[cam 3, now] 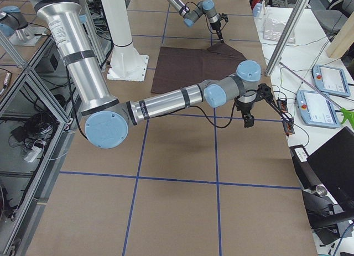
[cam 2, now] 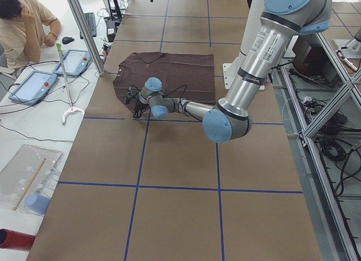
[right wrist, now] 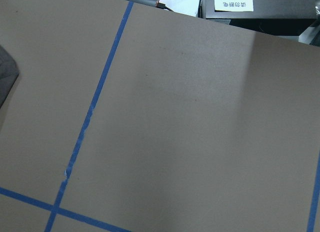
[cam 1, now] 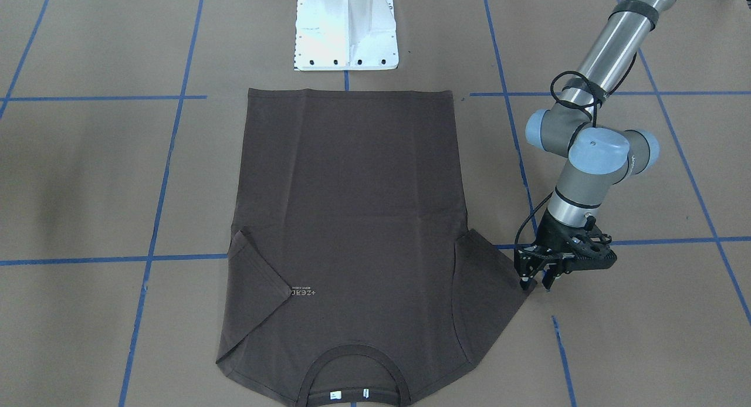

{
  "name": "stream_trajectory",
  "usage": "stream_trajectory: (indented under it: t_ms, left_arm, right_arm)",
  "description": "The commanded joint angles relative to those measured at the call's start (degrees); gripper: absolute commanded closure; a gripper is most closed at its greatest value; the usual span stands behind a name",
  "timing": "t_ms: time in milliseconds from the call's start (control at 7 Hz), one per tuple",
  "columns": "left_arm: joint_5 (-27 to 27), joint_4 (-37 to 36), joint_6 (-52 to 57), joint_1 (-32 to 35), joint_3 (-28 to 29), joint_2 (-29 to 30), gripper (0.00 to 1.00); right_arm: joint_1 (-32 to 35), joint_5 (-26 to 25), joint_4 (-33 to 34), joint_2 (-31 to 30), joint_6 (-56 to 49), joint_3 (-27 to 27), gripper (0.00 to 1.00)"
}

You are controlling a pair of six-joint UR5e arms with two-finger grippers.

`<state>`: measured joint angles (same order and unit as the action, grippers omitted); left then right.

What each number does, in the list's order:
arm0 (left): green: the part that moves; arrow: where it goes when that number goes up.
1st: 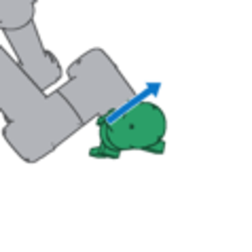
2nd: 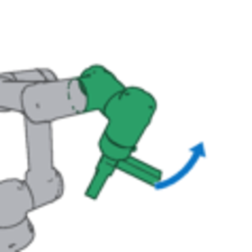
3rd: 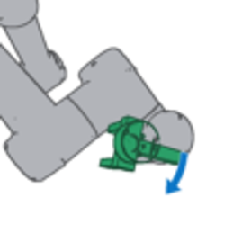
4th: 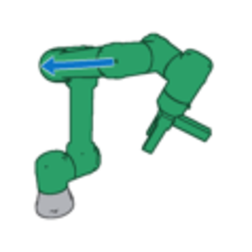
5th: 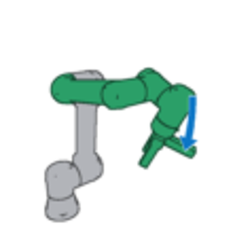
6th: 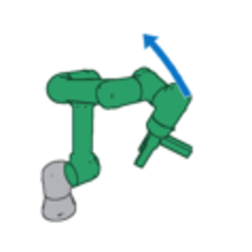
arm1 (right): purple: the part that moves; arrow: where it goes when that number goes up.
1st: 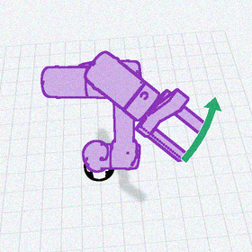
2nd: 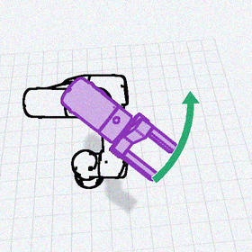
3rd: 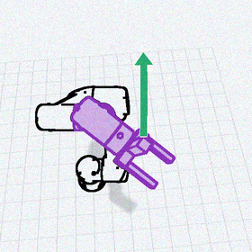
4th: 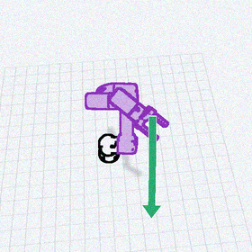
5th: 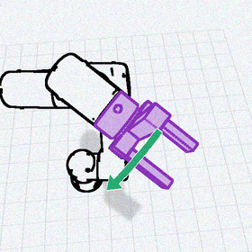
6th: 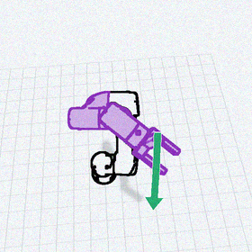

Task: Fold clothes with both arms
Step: 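Move the left gripper toward the sleeve nearest it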

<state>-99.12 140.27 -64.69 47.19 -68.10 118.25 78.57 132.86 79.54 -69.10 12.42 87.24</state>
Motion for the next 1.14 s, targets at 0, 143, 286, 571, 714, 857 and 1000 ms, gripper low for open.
stream_trajectory:
  t_ms: [0,143,286,571,714,857,1000]
  left_arm:
    - [0.07,-0.09,0.35,-0.51,-0.01,-0.12,0.5]
    - [0.07,0.0,0.18,-0.52,-0.01,-0.12,0.59]
    - [0.07,0.0,0.0,-0.6,-0.19,-0.03,0.84]
    - [-0.02,-0.17,0.0,-0.6,-1.06,0.06,1.0]
    - [0.07,-0.52,0.0,-0.61,-1.76,0.14,1.0]
    - [0.07,-0.96,-0.09,-0.69,-2.81,0.4,1.0]
    - [-0.02,-6.1,-0.26,-0.78,-5.17,1.89,1.0]
  right_arm:
    - [0.0,0.03,0.0,-0.07,-0.02,0.13,0.0]
    - [0.0,0.03,0.0,-0.07,-0.02,0.04,0.0]
    - [0.0,0.03,0.0,-0.07,-0.02,0.13,0.0]
    - [0.0,0.03,0.0,-0.07,0.07,0.13,0.0]
    - [0.0,0.03,0.0,-0.07,0.07,0.13,0.0]
    - [0.0,0.03,0.0,-0.07,0.07,0.13,0.0]
    - [0.0,0.03,0.0,-0.07,0.15,0.13,0.0]
